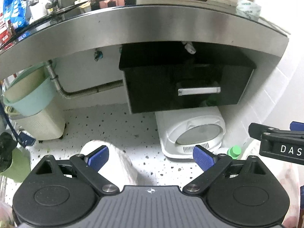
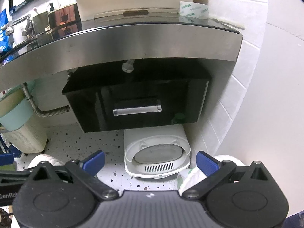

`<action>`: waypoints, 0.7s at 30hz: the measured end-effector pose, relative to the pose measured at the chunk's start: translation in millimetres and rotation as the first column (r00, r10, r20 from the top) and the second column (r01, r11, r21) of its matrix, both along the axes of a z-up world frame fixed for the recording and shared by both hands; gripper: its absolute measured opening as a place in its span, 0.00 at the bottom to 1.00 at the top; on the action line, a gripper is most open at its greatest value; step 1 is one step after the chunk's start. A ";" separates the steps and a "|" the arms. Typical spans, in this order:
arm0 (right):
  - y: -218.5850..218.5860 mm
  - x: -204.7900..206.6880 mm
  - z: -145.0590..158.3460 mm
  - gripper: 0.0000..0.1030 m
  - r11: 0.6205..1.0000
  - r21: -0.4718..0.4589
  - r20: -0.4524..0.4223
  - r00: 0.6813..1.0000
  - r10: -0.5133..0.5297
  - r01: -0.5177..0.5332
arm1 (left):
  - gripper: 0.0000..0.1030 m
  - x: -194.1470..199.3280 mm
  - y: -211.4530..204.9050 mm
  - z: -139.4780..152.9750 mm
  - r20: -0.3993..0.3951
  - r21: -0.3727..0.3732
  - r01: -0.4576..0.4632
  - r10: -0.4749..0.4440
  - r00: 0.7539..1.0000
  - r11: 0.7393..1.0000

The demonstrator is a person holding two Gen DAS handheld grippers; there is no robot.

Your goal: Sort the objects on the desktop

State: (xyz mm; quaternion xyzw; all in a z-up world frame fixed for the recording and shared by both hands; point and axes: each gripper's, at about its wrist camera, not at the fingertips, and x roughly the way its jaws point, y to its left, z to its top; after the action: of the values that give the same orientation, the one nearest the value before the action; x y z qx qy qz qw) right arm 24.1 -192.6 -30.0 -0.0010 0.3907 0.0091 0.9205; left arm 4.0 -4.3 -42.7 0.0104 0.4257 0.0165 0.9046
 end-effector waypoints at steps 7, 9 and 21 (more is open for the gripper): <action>2.4 -6.9 -1.8 1.00 1.000 0.002 -0.011 1.000 0.013 -0.013 | 0.93 -2.4 6.0 -11.3 -0.056 -0.018 -0.029 0.028 0.998 0.999; 3.2 -9.3 -2.0 1.00 1.000 -0.002 -0.010 1.000 0.014 -0.014 | 0.93 -3.6 6.8 -11.1 -0.056 -0.016 -0.033 0.032 0.998 0.999; 4.1 -22.2 9.5 1.00 1.000 -0.020 0.022 1.000 0.017 -0.017 | 0.93 -13.5 5.5 0.7 -0.018 -0.023 -0.030 0.029 0.999 0.999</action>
State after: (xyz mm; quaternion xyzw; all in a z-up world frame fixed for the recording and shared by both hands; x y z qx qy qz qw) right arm 1.9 -188.5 -20.4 -0.0136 0.3803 0.0131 0.9247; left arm -9.5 1.2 -42.1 -0.0062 0.4338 0.0249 0.9007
